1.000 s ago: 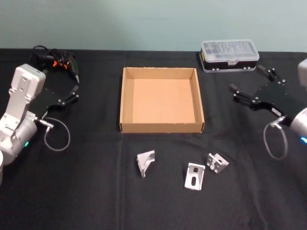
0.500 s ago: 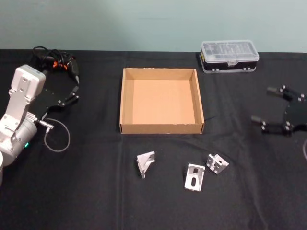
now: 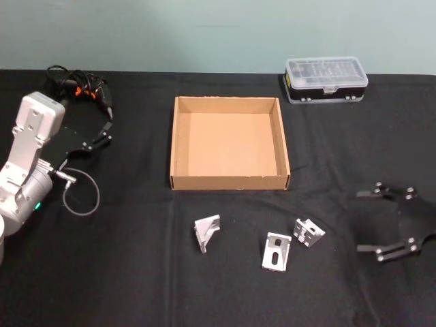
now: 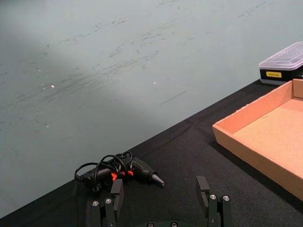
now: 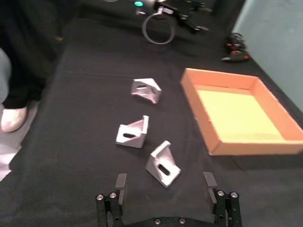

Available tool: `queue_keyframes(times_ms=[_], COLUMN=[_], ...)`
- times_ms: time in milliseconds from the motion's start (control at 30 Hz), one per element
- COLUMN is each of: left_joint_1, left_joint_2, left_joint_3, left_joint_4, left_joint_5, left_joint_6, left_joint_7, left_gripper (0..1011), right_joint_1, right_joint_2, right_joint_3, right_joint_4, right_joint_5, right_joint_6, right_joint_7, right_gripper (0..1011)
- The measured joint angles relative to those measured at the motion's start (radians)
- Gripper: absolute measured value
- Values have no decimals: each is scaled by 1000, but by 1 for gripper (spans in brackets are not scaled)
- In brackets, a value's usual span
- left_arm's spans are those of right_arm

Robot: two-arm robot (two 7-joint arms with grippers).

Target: Use one hand to pick up the angle iron from the table and place it into the box.

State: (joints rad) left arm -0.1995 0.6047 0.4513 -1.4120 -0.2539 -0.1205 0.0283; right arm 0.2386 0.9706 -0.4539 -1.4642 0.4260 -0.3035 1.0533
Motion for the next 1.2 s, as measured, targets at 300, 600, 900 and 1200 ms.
queue_keyframes(times_ms=[300,600,900,1200], left_joint_1=[0,0,0,0], left_joint_2=[0,0,0,0], left_joint_3=[0,0,0,0], left_joint_4=[0,0,0,0], left_joint_5=[0,0,0,0], left_joint_6=[0,0,0,0], left_joint_7=[0,0,0,0], left_gripper=[1000,1000,1000,1000], right_joint_1=[44,51,28,1], right_joint_2=[-60,-99,-106,-103], right_joint_3=[-56,-91,-105,-107], right_joint_4=[-2,-15,-60,-105], right_joint_5=[-65,-106,-120,-95], right_joint_6=[-15,59,216,345], right_joint_7=[-28,-106,-187,-226], right_gripper=[1003,1003,1002,1003])
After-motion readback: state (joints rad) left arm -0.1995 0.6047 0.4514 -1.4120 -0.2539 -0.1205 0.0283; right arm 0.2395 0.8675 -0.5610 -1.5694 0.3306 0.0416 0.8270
